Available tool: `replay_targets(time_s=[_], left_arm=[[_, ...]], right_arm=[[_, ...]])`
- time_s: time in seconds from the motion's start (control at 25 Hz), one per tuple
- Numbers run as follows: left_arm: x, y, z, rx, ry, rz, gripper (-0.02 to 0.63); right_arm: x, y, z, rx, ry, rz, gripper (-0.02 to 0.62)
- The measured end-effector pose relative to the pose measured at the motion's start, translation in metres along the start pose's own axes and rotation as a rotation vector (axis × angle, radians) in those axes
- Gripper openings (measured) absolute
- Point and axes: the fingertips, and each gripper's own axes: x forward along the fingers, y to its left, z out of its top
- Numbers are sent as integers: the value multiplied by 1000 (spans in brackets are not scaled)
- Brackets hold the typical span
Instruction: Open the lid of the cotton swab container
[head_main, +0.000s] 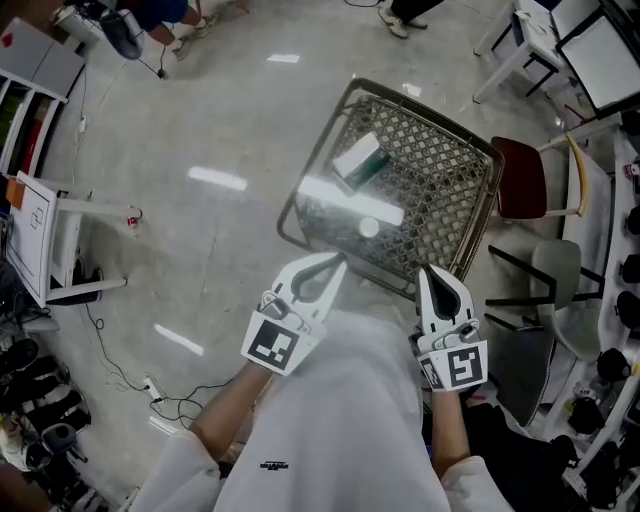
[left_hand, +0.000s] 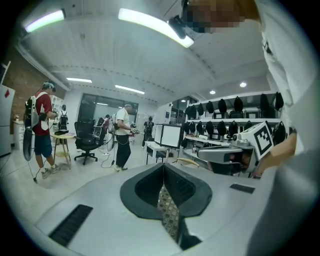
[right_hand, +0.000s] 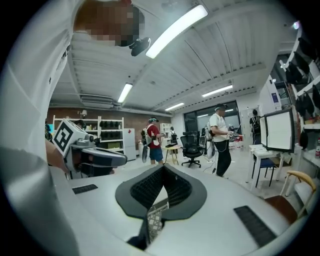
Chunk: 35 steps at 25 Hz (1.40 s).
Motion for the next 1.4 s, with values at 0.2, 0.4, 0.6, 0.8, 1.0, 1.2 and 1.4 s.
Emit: replay_targets(time_s=[0.2, 0.4, 0.6, 0.8, 1.0, 1.2, 1.4], left_arm=[[18, -3, -6, 26, 7, 41, 5], [28, 6, -25, 3, 29, 81, 5], [45, 10, -49, 16, 49, 115, 5], [63, 10, -91, -54, 99, 161, 5], [82, 24, -145, -34, 137, 144, 13], [102, 21, -180, 11, 175, 124, 114], [114, 31, -217, 44, 204, 139, 129]], right_arm=[[8, -16, 3, -11, 15, 49, 0], [26, -21, -1, -39, 32, 124, 0], [44, -31, -21, -26, 57, 200, 0], [55, -41, -53, -11, 103, 264, 0], [73, -41, -95, -17, 132, 305, 0], [83, -48, -127, -39, 159, 343, 0], [95, -53, -151, -30, 182, 367, 0]])
